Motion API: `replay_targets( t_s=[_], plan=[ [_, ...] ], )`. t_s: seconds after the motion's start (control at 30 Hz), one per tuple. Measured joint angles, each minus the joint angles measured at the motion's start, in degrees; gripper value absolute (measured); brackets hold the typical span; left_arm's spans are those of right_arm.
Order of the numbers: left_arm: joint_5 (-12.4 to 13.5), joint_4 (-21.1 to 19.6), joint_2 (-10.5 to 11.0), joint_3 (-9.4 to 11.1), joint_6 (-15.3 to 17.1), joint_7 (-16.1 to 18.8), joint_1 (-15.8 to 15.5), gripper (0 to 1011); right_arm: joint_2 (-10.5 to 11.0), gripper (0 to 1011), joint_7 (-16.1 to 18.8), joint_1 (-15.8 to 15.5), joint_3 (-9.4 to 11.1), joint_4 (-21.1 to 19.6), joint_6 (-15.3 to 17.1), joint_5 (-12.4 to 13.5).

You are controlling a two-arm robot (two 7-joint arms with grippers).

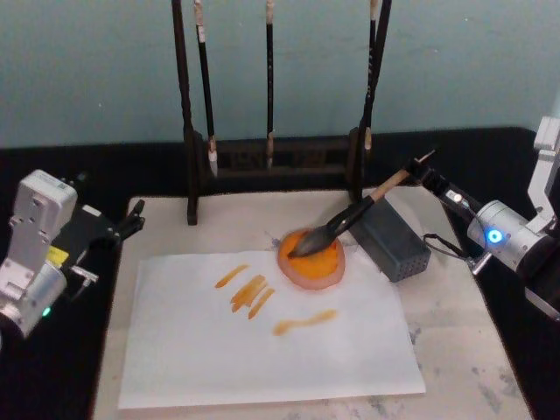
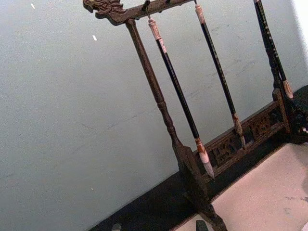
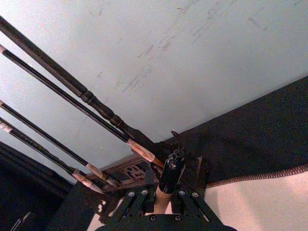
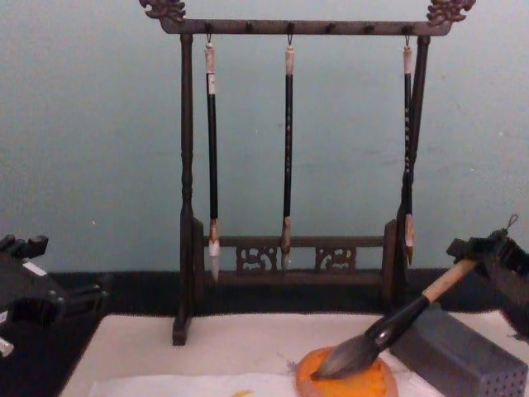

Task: Pick up the brush from the inkstone, write on the paper, then place the brush back to its original position.

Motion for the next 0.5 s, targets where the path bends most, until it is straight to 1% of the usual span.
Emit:
replay_targets(
  t_s=[0.3,0.5],
  plan=[
    [0.0,0.0,0.0,0.0,0.0,0.0,0.0,1001,0.0,181,0.09,-0.01,0.02,-0.04,0.01,0.0],
    [0.0,0.0,0.0,0.0,0.0,0.0,0.0,1001,0.57,179,1.31,-0.05,0.06,-2.09,1.94,0.62]
  ],
)
